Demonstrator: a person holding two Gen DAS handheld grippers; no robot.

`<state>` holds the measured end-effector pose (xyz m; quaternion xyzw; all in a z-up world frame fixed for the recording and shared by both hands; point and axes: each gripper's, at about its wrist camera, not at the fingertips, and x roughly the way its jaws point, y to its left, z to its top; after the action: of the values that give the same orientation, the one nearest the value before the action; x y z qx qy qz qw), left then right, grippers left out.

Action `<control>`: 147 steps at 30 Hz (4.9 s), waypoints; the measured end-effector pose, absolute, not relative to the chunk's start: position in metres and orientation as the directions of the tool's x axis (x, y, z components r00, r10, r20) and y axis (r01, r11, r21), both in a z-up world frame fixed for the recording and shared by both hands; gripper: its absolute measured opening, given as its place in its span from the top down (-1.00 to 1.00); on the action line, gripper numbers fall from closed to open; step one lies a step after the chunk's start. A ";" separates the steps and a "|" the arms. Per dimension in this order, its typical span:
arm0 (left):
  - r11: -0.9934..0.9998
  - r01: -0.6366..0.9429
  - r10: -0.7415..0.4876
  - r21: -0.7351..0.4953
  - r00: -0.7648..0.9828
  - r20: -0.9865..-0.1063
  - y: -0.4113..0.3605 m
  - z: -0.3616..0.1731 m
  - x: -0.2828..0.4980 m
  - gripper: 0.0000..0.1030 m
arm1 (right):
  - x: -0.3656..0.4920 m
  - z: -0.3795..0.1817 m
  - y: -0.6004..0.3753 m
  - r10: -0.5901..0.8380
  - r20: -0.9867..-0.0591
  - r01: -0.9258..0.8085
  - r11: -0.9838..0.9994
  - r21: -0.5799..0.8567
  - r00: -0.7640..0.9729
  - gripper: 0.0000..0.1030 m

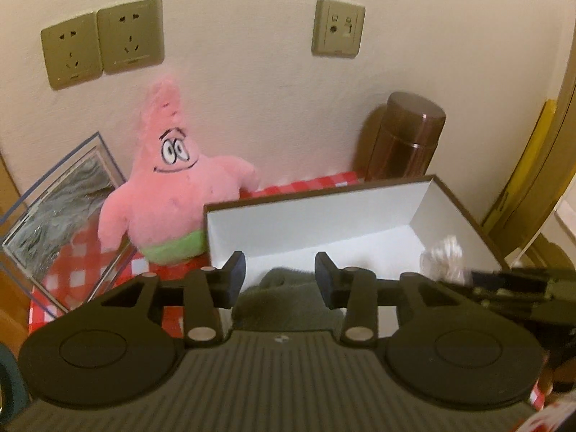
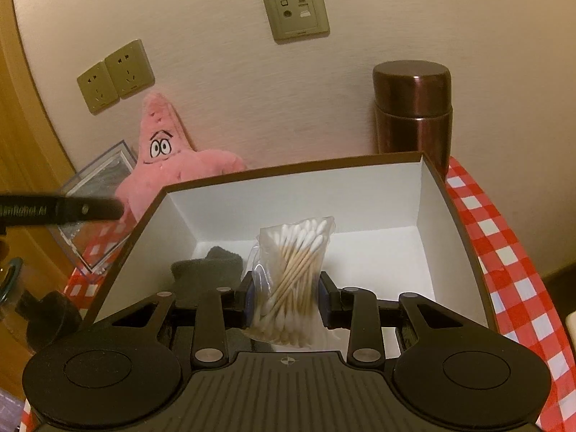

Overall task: Organize soft objects
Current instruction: 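Release the grey cloth into the white box while the right tool carries the swab bag there, then open the right tool to drop the swab bag into the white box, then move the right tool to the red packet and grasp its edge, then lift the red packet with the right tool and move it beside the tissue box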

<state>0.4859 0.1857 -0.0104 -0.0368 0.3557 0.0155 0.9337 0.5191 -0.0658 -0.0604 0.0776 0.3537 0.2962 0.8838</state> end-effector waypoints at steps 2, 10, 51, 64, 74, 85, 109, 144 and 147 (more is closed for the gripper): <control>0.997 -0.060 0.007 -0.056 0.740 -0.672 0.187 -0.013 0.482 0.24 | 0.519 -0.059 -0.064 0.583 -0.571 -0.471 0.810 0.350 0.578 0.31; 0.995 -0.079 0.013 -0.066 0.732 -0.681 0.191 -0.013 0.463 0.12 | 0.517 -0.048 -0.069 0.598 -0.500 -0.464 0.801 0.377 0.627 -0.36; 0.956 -0.250 0.044 -0.156 0.644 -0.763 0.161 -0.028 0.206 -0.19 | 0.292 -0.070 -0.130 0.677 -0.627 -0.608 0.698 0.380 0.385 -0.51; 0.969 -0.207 0.013 -0.133 0.583 -0.813 0.132 -0.076 0.188 -0.19 | 0.279 -0.120 -0.136 0.676 -0.668 -0.460 0.722 0.517 0.311 -0.42; 0.985 -0.154 0.020 -0.074 0.534 -0.845 0.107 -0.108 0.207 -0.19 | 0.292 -0.146 -0.141 0.711 -0.645 -0.340 0.702 0.626 0.280 -0.23; 0.986 -0.156 0.023 -0.059 0.481 -0.876 0.105 -0.135 0.222 -0.20 | 0.308 -0.170 -0.135 0.728 -0.636 -0.282 0.685 0.672 0.254 0.08; 0.970 -0.221 0.018 -0.102 0.484 -0.875 0.122 -0.140 0.224 -0.17 | 0.302 -0.150 -0.106 0.860 -0.460 -0.418 0.510 0.752 0.221 0.77; 0.963 -0.222 -0.018 -0.154 0.515 -0.857 0.086 -0.107 0.155 -0.17 | 0.245 -0.067 -0.175 0.662 -0.571 -0.680 0.697 0.228 0.486 0.96; 0.967 -0.208 -0.024 -0.150 0.510 -0.860 0.081 -0.108 0.157 -0.17 | 0.216 -0.069 -0.158 0.588 -0.587 -0.756 0.651 -0.064 0.556 0.96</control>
<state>0.1568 0.0813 -0.1082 -0.1177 0.4920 0.0534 0.8610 0.2156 -0.1580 -0.0690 -0.1566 0.2681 0.3873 0.8681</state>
